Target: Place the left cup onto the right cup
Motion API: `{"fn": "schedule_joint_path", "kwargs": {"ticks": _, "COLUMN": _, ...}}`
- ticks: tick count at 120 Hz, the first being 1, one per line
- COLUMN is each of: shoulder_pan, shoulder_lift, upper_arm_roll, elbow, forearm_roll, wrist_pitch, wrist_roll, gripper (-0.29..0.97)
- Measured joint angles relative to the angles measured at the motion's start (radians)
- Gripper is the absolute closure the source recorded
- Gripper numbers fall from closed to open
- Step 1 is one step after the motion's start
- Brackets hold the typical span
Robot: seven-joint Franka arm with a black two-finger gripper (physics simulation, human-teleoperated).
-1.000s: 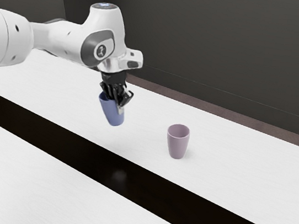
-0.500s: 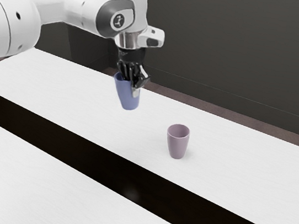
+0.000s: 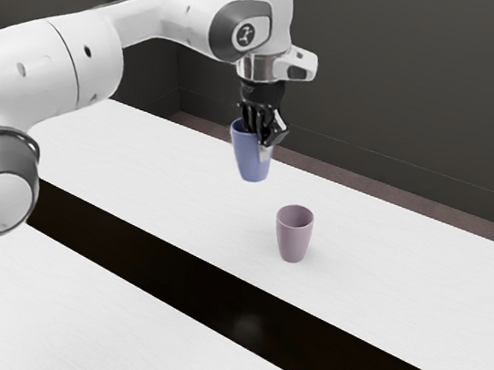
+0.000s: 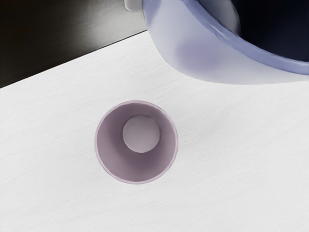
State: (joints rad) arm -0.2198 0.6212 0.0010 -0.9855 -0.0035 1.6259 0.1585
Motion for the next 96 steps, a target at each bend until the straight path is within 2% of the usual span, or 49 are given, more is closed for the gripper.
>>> {"fn": "schedule_joint_path", "kwargs": {"ticks": 30, "shoulder_pan": -0.014, "shoulder_lift": 0.107, "upper_arm_roll": 0.002, "elbow": 0.130, "forearm_roll": 0.000, "wrist_pitch": 0.001, "wrist_roll": 0.003, "gripper": 0.78}}
{"fn": "schedule_joint_path", "kwargs": {"ticks": 96, "shoulder_pan": -0.081, "shoulder_lift": 0.238, "upper_arm_roll": 0.018, "elbow": 0.230, "forearm_roll": 0.003, "wrist_pitch": 0.064, "wrist_roll": 0.003, "gripper": 0.78}}
